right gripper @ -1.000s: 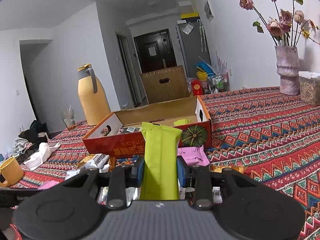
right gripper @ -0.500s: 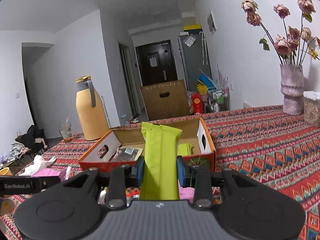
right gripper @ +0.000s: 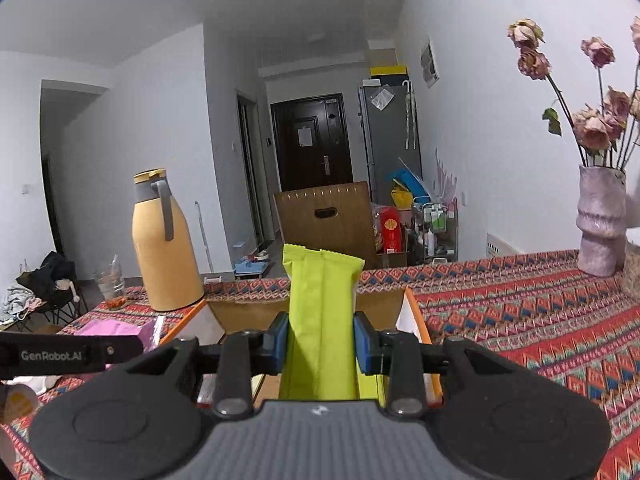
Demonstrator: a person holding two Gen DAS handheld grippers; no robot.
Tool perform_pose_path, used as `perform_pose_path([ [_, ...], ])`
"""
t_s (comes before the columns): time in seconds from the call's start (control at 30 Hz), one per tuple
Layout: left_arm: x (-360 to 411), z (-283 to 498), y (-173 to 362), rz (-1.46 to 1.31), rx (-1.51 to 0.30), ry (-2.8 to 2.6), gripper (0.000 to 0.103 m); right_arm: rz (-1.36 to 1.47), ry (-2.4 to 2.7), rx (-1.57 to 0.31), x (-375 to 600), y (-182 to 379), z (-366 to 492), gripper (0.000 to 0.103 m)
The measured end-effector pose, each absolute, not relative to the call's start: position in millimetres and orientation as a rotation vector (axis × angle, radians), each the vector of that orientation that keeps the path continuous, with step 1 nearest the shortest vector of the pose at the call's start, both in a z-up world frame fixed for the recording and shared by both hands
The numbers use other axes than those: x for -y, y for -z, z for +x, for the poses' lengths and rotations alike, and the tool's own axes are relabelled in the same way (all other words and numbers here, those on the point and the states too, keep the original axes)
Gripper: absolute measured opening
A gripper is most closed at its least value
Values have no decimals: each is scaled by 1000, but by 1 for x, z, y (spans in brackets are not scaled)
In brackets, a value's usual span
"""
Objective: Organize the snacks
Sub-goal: 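Lower both packets into the orange box and open both tools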
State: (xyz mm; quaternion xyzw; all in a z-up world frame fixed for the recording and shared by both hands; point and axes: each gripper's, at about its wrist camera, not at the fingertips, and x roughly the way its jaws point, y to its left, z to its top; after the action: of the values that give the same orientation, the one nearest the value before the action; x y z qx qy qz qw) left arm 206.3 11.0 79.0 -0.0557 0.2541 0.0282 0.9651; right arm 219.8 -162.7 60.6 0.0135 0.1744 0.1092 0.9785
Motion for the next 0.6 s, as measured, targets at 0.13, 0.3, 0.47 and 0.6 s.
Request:
perform_pose_path([
  [0.13,-12,231,-78,-123,-514,-68,62,12,-214,-354,157,-63,246,32],
  [0.3,-15,258,-75,-142,-520,-89,62,9,-203,-380,152,-59,280,32],
  [0.47,-18,279,-65,-151,-518,-113,62,-7,-179,-410,144,-43,306,32],
  [0.6,-20,289,-52,-145,-522,-122,62,-11,-156,-437,144,-26,319,32],
])
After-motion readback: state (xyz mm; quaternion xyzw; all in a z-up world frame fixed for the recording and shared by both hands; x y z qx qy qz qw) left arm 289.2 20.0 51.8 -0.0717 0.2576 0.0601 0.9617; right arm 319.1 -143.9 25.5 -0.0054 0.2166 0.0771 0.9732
